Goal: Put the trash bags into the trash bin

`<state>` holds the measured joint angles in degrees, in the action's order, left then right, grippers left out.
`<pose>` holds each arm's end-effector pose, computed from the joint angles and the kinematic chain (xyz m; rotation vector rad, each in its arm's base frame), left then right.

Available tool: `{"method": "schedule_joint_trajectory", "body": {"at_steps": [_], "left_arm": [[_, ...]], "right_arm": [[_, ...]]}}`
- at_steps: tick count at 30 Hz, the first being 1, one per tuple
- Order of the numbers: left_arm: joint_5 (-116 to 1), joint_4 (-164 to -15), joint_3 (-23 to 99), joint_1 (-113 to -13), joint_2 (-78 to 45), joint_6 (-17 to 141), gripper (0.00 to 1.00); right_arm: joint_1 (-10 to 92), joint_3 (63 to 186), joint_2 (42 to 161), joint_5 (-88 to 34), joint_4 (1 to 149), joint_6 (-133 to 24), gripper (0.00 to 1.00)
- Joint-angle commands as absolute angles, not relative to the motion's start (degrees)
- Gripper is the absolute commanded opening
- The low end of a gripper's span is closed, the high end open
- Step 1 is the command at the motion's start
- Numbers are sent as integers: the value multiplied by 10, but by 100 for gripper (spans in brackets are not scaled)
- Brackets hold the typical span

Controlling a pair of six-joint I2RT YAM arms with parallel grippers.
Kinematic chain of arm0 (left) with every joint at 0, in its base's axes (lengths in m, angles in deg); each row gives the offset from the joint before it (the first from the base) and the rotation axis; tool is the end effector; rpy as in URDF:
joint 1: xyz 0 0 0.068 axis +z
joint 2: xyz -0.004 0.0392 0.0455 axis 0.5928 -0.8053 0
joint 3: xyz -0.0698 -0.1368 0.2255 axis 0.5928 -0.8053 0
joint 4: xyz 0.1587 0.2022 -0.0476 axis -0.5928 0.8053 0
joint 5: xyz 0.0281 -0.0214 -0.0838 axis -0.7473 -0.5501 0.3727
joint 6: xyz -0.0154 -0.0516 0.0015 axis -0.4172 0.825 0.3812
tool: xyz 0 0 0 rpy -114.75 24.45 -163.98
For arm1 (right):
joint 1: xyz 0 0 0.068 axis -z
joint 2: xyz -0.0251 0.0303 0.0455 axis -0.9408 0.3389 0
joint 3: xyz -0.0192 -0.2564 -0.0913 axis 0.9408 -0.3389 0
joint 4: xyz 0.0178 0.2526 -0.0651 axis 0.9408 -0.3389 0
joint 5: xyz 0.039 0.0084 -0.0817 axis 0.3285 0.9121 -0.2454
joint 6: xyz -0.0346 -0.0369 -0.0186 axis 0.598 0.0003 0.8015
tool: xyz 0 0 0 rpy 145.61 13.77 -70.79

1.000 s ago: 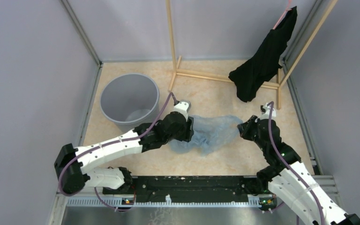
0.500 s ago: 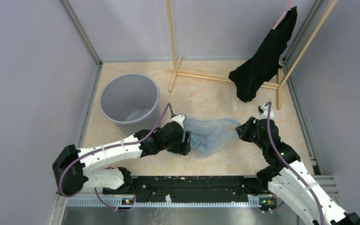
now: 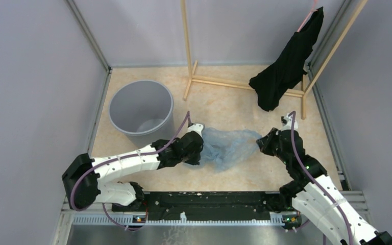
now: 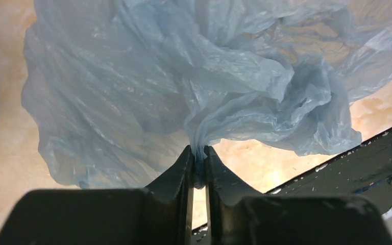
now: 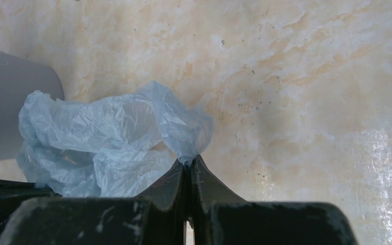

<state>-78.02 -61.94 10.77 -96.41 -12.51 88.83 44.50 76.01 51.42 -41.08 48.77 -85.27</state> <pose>0.1306 -0.2114 0.2229 0.3776 2.4794 -0.4839 0.1250 0.0555 0.2364 0.2952 2.1306 0.5304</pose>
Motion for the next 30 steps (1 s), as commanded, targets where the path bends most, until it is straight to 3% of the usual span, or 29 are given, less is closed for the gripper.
{"method": "schedule_joint_trajectory", "body": {"at_steps": [1,3,5,9,11,12,15,20,23,27,30], "left_arm": [[-793,-660,168,-964,-158,851,15],[-773,-675,218,-947,-181,811,11],[-763,-623,346,-905,-209,756,0],[-705,-548,733,-851,-259,651,0],[-610,-582,870,-854,-261,629,0],[-563,-631,882,-856,-242,631,0],[-526,-779,719,-861,-150,651,0],[-703,-815,321,-860,-36,692,0],[-693,-789,153,-857,-36,783,0],[-643,-821,81,-857,-12,810,0],[-615,-812,203,-856,-21,768,0]], "right_arm": [[448,761,515,-428,498,-877,0],[448,780,536,-439,515,-854,0],[448,873,582,-471,494,-793,0],[448,1285,705,-532,340,-645,0],[448,1464,729,-461,316,-607,0],[448,1507,723,-407,343,-596,0],[448,1447,643,-287,491,-621,0],[448,1035,531,-286,592,-703,0],[448,829,486,-246,582,-759,0],[448,751,399,-238,613,-819,0],[448,891,465,-274,572,-743,0]]}}
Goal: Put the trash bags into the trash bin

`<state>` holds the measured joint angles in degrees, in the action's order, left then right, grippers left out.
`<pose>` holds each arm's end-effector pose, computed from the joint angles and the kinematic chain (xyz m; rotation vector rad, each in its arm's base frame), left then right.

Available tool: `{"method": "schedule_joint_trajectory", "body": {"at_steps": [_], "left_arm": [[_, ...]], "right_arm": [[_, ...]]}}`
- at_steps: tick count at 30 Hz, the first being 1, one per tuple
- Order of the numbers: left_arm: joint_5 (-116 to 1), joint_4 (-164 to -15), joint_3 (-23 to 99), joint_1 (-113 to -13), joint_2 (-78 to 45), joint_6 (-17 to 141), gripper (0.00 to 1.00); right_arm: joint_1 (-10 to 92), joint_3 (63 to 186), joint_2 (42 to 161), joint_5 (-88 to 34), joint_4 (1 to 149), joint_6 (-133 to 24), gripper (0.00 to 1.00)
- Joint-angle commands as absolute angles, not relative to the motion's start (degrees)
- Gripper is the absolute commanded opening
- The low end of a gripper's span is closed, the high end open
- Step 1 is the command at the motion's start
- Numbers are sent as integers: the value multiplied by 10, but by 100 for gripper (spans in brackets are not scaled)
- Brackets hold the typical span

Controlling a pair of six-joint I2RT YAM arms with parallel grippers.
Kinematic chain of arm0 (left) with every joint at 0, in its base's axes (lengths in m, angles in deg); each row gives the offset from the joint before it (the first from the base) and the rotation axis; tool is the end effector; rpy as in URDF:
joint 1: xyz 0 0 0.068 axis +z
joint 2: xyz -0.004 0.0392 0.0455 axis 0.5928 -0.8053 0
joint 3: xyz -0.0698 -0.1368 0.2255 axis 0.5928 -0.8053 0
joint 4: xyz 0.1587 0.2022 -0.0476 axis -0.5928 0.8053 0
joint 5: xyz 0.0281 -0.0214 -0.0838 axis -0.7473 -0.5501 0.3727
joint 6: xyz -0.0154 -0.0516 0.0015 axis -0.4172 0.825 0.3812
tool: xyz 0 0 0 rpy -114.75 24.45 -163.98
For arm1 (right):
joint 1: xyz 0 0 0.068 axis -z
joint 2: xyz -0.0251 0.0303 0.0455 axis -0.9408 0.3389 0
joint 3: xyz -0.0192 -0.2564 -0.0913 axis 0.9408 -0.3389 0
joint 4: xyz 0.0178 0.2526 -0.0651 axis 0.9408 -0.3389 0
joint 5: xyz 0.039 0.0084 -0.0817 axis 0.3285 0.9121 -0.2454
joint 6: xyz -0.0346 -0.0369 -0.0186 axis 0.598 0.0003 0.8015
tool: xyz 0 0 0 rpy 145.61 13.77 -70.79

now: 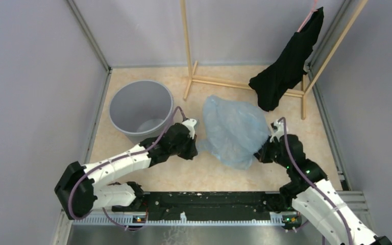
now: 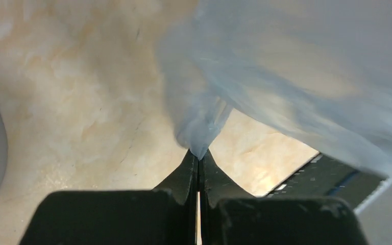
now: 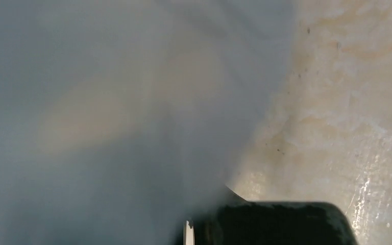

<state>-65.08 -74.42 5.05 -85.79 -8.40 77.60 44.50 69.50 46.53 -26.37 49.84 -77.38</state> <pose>0.1588 -0.1860 0.2230 0.4657 2.3402 -0.6883 0.1118 0.0593 0.2088 -0.0081 2.1979 0.7063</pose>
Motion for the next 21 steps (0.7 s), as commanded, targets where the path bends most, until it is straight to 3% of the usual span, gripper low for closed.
{"method": "schedule_joint_trajectory", "body": {"at_steps": [1,4,7,10,13,18,21], "left_arm": [[-594,-799,272,-856,-35,745,0],[-548,-744,490,-857,-82,691,0],[-535,-779,563,-866,-80,669,0],[-638,-844,453,-866,-36,664,0],[-738,-795,320,-865,-37,682,0],[-652,-706,157,-865,-50,774,0],[-622,-755,116,-865,-16,764,0]], "right_arm": [[448,971,506,-291,542,-708,0],[448,1210,605,-313,466,-638,0],[448,1309,613,-289,500,-625,0],[448,1212,570,-303,580,-641,0],[448,1071,561,-338,543,-695,0],[448,763,468,-190,604,-849,0],[448,777,439,-230,572,-813,0]]}}
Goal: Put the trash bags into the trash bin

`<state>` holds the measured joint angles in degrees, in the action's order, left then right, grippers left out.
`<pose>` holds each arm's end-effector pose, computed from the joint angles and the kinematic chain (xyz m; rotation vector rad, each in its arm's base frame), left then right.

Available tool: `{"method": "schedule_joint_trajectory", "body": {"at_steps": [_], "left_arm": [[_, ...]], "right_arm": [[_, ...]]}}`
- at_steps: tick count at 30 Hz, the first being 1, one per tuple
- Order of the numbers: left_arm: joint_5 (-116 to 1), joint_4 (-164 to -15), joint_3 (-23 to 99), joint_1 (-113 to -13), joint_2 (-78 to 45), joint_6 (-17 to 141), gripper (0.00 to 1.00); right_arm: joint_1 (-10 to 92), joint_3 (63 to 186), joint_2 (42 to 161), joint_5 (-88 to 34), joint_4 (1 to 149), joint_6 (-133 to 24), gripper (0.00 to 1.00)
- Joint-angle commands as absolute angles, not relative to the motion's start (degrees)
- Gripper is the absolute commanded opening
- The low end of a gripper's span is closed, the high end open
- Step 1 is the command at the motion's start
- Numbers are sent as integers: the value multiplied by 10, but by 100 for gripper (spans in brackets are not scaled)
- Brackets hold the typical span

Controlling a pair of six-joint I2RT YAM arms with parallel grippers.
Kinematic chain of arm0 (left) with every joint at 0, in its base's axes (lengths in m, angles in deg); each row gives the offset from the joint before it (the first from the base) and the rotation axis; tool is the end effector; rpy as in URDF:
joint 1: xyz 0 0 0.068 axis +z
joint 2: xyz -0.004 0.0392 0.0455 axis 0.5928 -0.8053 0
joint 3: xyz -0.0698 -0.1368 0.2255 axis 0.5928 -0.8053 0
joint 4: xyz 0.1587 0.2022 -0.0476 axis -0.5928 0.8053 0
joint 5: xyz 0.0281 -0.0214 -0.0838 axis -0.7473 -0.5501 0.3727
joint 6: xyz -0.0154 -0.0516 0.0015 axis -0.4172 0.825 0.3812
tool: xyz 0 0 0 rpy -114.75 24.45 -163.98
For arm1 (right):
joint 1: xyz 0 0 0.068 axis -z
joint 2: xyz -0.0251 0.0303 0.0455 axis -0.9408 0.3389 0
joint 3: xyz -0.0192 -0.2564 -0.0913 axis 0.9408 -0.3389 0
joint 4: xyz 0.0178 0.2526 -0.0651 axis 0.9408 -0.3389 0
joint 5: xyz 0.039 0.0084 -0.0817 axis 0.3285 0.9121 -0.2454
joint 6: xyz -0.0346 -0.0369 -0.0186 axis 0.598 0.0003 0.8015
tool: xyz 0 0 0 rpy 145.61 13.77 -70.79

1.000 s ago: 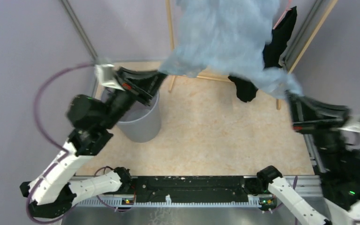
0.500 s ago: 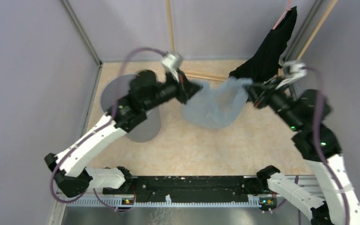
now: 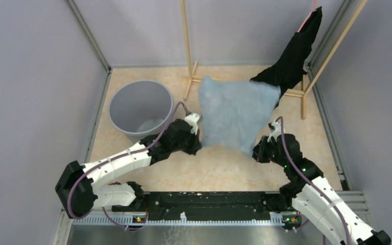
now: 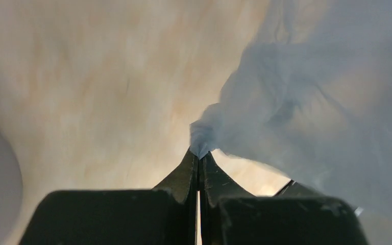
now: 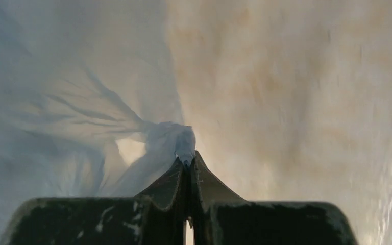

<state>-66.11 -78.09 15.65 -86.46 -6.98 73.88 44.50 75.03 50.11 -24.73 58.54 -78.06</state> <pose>0.1685 -0.2012 0.2978 0.4800 2.0492 -0.7962 0.1250 0.0668 0.2501 -0.0333 2.0146 0.8003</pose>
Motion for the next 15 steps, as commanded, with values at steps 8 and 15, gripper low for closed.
{"method": "schedule_joint_trajectory", "body": {"at_steps": [8,15], "left_arm": [[-565,-715,611,-864,-124,598,0],[-526,-934,514,-865,-30,607,0]], "right_arm": [[448,1322,663,-304,454,-611,0],[448,1326,592,-226,607,-643,0]]}}
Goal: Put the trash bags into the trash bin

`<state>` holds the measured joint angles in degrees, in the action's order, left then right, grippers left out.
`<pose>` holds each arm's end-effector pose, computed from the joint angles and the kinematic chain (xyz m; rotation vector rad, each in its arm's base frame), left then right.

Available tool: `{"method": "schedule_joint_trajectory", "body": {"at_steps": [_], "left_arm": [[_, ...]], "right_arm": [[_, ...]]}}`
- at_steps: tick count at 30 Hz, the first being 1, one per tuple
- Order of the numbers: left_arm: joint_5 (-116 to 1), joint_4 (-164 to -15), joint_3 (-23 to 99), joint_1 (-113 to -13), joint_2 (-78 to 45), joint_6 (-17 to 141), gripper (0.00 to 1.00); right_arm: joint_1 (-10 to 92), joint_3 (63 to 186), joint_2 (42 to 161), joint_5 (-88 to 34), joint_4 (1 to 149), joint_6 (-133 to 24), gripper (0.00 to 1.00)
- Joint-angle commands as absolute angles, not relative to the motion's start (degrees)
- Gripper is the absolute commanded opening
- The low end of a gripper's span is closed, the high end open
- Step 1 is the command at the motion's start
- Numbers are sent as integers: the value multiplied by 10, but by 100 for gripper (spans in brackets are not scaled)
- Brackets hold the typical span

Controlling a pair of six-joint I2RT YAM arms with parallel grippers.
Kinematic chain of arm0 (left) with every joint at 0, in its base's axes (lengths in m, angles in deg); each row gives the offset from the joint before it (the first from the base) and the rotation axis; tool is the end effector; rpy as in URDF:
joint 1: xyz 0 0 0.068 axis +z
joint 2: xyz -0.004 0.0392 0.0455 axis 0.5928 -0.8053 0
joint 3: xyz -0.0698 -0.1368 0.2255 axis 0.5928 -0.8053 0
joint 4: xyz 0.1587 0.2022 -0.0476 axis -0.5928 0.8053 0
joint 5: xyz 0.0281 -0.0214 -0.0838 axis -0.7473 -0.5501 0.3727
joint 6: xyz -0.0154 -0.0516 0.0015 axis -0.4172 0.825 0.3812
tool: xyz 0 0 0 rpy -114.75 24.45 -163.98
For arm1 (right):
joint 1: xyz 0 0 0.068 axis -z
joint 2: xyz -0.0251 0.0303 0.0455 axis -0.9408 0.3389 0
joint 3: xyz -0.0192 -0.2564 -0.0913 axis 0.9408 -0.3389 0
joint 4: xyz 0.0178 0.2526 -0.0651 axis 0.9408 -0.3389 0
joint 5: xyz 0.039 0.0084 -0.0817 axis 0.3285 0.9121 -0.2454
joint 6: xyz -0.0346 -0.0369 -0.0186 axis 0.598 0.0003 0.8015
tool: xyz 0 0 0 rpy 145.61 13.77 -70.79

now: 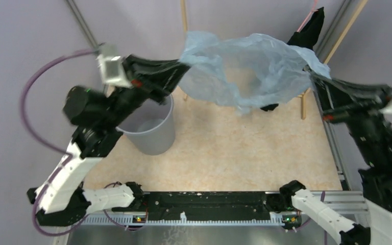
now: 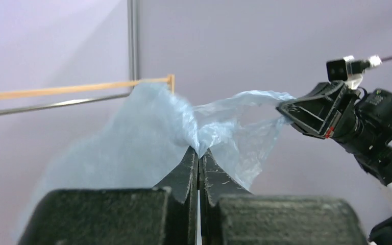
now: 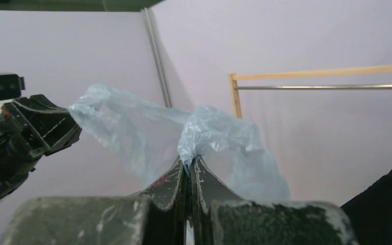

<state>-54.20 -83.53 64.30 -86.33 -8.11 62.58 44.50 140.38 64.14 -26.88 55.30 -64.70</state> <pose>0.1165 -0.1497 0.5863 0.5513 1.0193 -1.0781 0.0413 0.0250 0.5681 -0.2028 1.1085 0.7371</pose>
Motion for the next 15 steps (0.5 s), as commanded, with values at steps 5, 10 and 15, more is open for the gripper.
{"method": "schedule_joint_trajectory", "body": {"at_steps": [5,10,15], "left_arm": [[-669,-867,219,-865,11,671,0],[-633,-808,26,-864,34,818,0],[-635,-898,64,-859,91,756,0]], "right_arm": [[448,989,516,-298,584,-696,0],[448,752,487,-199,534,-795,0],[448,889,436,-274,541,-757,0]]}}
